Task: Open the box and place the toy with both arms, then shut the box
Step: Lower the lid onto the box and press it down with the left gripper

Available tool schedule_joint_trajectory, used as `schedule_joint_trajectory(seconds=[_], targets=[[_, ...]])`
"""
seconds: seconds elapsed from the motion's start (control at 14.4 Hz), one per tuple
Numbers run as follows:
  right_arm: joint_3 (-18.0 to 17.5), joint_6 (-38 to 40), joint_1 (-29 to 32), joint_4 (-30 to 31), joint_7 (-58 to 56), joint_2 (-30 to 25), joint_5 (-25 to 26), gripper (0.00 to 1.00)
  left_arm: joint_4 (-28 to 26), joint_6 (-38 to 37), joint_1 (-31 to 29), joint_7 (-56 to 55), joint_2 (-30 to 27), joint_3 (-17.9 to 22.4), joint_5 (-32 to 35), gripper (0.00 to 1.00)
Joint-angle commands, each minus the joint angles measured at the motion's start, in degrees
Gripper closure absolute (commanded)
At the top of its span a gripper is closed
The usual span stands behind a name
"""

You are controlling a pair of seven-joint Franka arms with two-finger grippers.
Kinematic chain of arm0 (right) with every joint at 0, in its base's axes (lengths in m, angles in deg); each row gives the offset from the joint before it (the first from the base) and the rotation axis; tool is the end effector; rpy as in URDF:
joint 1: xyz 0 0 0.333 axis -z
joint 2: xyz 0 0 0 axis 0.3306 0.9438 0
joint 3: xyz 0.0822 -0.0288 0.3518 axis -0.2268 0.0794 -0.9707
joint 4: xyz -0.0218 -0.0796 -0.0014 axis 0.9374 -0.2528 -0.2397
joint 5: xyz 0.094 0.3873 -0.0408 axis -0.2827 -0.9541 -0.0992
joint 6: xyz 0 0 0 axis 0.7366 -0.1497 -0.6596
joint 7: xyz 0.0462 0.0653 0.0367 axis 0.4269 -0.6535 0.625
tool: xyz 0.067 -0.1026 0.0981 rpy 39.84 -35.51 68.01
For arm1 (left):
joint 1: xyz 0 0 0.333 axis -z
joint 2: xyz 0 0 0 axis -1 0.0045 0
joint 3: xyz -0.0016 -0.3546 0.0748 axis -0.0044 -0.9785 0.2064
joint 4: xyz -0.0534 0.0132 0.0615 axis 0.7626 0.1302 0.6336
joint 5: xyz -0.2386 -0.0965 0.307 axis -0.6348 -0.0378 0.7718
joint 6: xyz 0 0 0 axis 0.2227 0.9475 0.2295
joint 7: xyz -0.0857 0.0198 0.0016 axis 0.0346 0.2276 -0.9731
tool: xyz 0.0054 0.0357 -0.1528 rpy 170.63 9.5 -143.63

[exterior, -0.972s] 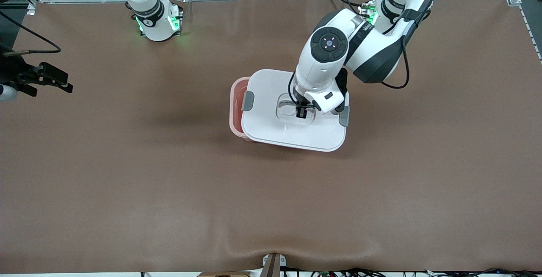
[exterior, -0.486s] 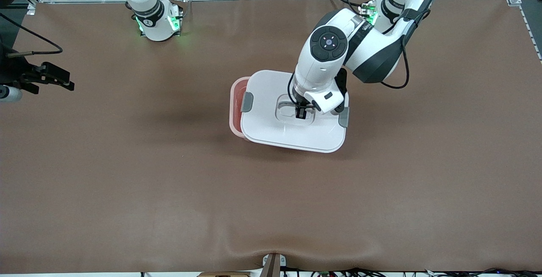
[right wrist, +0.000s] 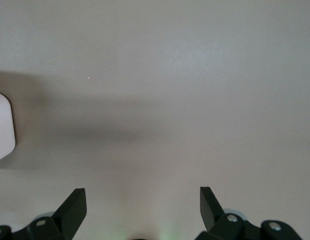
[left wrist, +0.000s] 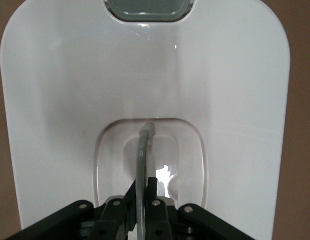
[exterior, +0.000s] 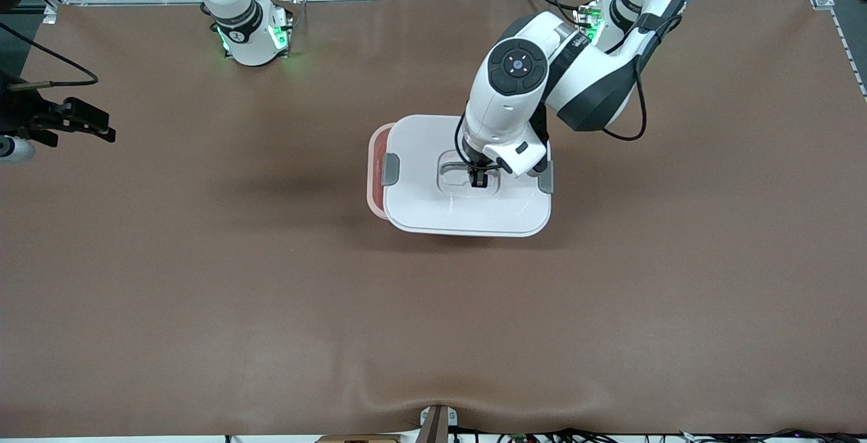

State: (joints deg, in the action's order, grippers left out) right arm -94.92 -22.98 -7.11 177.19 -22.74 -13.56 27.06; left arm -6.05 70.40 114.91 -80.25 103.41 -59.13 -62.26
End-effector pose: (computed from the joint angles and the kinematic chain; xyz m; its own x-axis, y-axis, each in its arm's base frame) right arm 0.5514 -0.0294 0.5963 0.9932 0.0671 -0.0949 0.0653 -0.9976 -0.0218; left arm 0.5366 -0.4652 0.4245 0.0368 0.9955 -0.0873 0.9969 -0.0426 -0.0662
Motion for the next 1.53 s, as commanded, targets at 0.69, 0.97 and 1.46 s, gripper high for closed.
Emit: schedule_joint_trajectory(seconds=[0.69,0.97,1.46], targets=[[-0.04,0.17,-0.07,-2.83,1.09,1.33,0.96,0.0,0.82,4.72,7.87,-17.15,2.8,0.22,14.79,1.0],[-0.04,0.26,0.02,-2.83,1.09,1.33,0.96,0.0,0.37,5.52,9.55,-16.98,4.38,0.14,16.29,1.0],[-0.13,0.43,0.02,-2.74,1.01,1.33,0.96,0.0,-0.15,5.52,9.81,-16.45,5.26,-0.21,16.11,1.0]])
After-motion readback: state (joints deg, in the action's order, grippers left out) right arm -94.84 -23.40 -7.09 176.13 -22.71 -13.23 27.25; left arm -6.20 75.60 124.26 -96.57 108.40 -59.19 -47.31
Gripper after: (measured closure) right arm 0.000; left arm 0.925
